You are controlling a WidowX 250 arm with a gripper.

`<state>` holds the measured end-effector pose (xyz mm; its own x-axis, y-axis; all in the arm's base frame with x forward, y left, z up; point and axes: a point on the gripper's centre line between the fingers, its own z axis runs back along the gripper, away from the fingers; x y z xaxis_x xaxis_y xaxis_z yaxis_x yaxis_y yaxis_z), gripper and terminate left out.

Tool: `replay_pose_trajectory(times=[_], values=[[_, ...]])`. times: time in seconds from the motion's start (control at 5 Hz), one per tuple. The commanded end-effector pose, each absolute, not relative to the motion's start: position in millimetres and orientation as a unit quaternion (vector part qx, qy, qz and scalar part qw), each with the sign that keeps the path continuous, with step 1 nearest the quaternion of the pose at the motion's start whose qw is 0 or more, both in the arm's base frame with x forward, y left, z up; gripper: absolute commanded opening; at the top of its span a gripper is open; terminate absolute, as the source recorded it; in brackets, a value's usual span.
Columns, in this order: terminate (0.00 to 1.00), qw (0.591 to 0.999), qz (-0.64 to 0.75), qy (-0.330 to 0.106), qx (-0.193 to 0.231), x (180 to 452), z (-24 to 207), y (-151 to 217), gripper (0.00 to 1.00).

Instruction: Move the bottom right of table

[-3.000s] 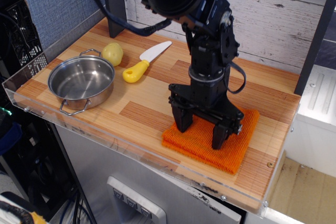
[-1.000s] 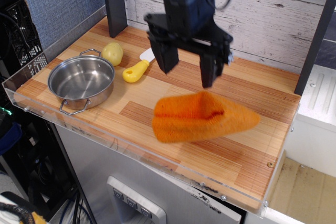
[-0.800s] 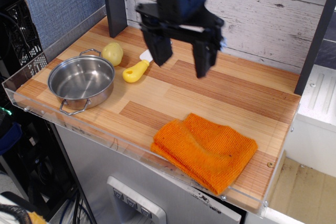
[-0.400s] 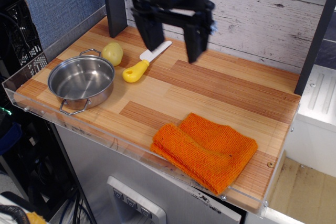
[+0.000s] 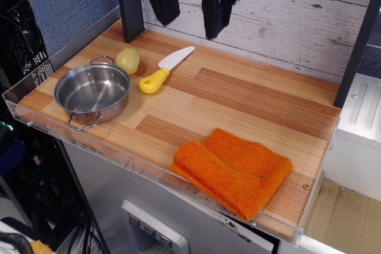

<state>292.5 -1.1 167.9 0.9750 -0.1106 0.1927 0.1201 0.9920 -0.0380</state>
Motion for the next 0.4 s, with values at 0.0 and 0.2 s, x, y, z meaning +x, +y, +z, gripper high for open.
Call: replay_pose_trajectory(times=[0.0, 0.2], values=[[0.00, 0.992, -0.073, -0.096, -0.020, 294.1, 180.3, 5.4, 1.00], [1.00, 0.992, -0.073, -0.096, -0.020, 294.1, 180.3, 5.4, 1.00]])
